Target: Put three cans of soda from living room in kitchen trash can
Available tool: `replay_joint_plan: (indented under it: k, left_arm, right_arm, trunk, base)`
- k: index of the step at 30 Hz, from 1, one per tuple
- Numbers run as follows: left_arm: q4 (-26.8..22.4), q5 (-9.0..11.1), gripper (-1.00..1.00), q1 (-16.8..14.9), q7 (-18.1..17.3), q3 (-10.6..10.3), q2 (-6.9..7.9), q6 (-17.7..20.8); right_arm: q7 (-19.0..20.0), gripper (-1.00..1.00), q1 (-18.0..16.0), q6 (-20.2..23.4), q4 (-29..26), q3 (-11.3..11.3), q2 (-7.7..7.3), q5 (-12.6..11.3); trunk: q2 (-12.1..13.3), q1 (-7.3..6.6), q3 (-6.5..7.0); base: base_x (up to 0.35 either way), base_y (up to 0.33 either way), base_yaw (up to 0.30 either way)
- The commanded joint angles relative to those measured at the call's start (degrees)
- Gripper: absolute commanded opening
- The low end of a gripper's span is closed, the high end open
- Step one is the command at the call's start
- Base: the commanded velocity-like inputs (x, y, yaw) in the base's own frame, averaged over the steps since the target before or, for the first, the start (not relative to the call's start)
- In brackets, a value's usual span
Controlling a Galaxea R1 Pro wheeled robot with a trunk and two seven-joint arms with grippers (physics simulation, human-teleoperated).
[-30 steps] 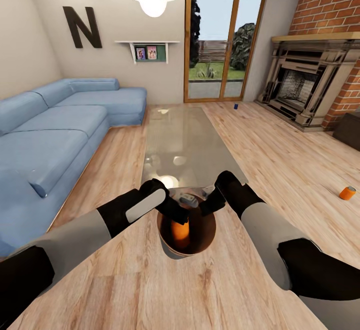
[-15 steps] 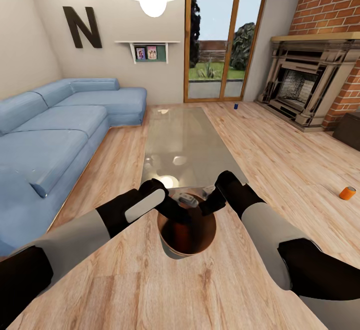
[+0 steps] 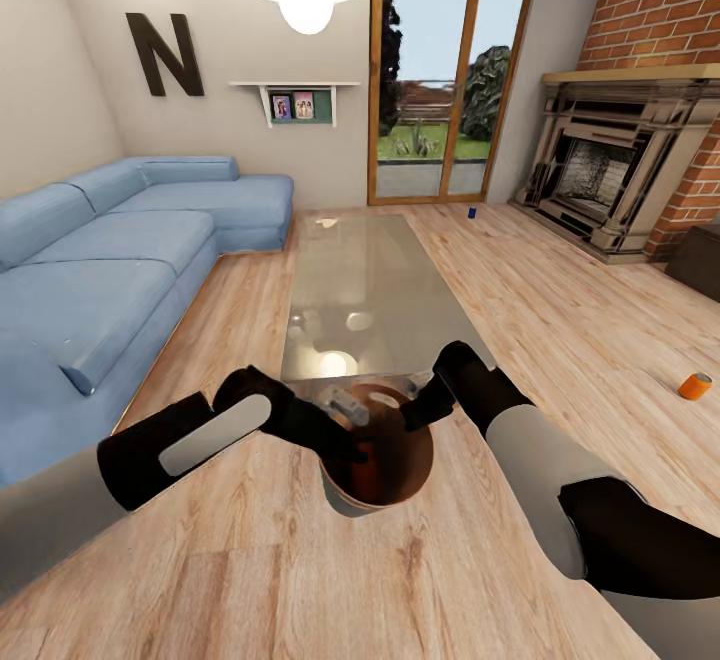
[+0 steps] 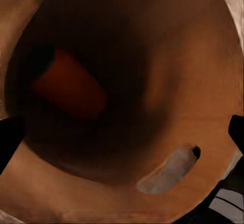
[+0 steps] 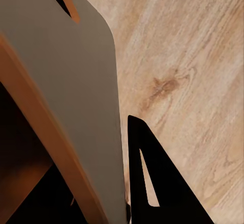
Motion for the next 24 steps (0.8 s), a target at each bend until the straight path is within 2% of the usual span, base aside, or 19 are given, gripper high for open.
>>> replay_joint_plan:
  k: [1,2,4,5,6,8,9,11,12,15,16,17,19,22,24]
  left_arm:
    - [2.2,-2.1,1.00,0.5,-0.6,0.1,2.75,0.3]
    - [1.2,-2.0,1.00,1.0,-1.8,0.2,4.84,-0.3]
    - [0.6,-2.0,1.00,1.4,-3.3,0.5,6.68,-1.1]
    - [0.2,-2.0,1.00,1.6,-5.1,1.1,8.52,-1.7]
    - [0.0,-1.9,1.00,1.7,-6.1,1.5,9.43,-2.0]
    - [-0.6,-1.9,1.00,2.0,-10.8,4.7,13.01,-2.6]
    - [-0.8,-1.9,1.00,2.1,-14.9,7.9,15.57,-2.8]
    - [-0.8,-2.0,1.00,2.2,-17.6,9.4,17.29,-3.1]
    - [-0.8,-2.0,1.00,2.4,-20.0,10.4,18.98,-3.9]
    - [-0.5,-2.1,1.00,3.1,-23.1,11.4,21.55,-6.3]
    - [-0.1,-2.0,1.00,3.5,-24.8,11.7,23.16,-8.3]
    - [0.2,-2.0,1.00,3.7,-25.6,11.8,23.95,-9.2]
    - [2.8,-1.9,1.00,4.2,-29.0,12.1,26.53,-12.6]
    - [6.3,-1.8,1.00,4.4,-32.5,12.2,27.72,-15.5]
    - [7.6,-1.9,1.00,4.5,-33.6,12.2,28.02,-16.6]
  right_arm:
    - [0.2,-1.00,0.0,0.2,0.0,-0.1,-0.09,-0.5]
    - [0.2,-1.00,0.0,0.2,0.0,-0.1,-0.12,-0.5]
    - [0.2,-1.00,0.0,0.2,0.0,-0.2,-0.18,-0.5]
    - [0.2,-1.00,0.0,0.2,0.0,-0.2,-0.26,-0.5]
    - [0.2,-1.00,0.0,0.2,0.0,-0.2,-0.35,-0.5]
    - [0.2,-1.00,0.0,0.2,0.0,-0.2,-0.81,-0.5]
    - [0.2,-1.00,0.0,0.2,0.0,-0.2,-1.00,-0.5]
    - [0.2,-1.00,0.0,0.2,0.0,-0.2,-1.09,-0.5]
    - [0.2,-1.00,0.0,0.2,0.0,-0.2,-1.16,-0.5]
    - [0.2,-1.00,0.0,0.2,0.0,-0.2,-1.34,-0.5]
    - [0.2,-1.00,0.0,0.2,0.0,-0.2,-1.46,-0.5]
    - [0.2,-1.00,0.0,0.2,0.0,-0.2,-1.51,-0.5]
    - [0.2,-1.00,0.0,0.2,0.0,-0.2,-1.93,-0.5]
    - [0.2,-1.00,0.0,0.2,0.0,-0.2,-2.30,-0.5]
    - [0.2,-1.00,0.0,0.2,0.0,-0.2,-2.51,-0.5]
  trunk:
    - [0.0,0.00,0.01]
    - [0.0,0.00,0.01]
    - [0.0,0.00,0.01]
    - [0.0,0.00,0.01]
    - [0.0,0.00,0.01]
    - [0.0,0.00,0.01]
    - [0.0,0.00,0.01]
    - [0.0,0.00,0.01]
    - [0.0,0.00,0.01]
    - [0.0,0.00,0.01]
    - [0.0,0.00,0.01]
    - [0.0,0.00,0.01]
    - [0.0,0.00,0.01]
    - [0.0,0.00,0.01]
    - [0.0,0.00,0.01]
  base:
    - [0.000,0.000,0.000]
    - [0.000,0.000,0.000]
    - [0.000,0.000,0.000]
    - [0.000,0.000,0.000]
    - [0.000,0.000,0.000]
    - [0.000,0.000,0.000]
    - [0.000,0.000,0.000]
    - [0.000,0.000,0.000]
    - [0.000,0.000,0.000]
    - [0.000,0.000,0.000]
    - [0.000,0.000,0.000]
    - [0.000,0.000,0.000]
    - [0.000,0.000,0.000]
    - [0.000,0.000,0.000]
    - [0.000,0.000,0.000]
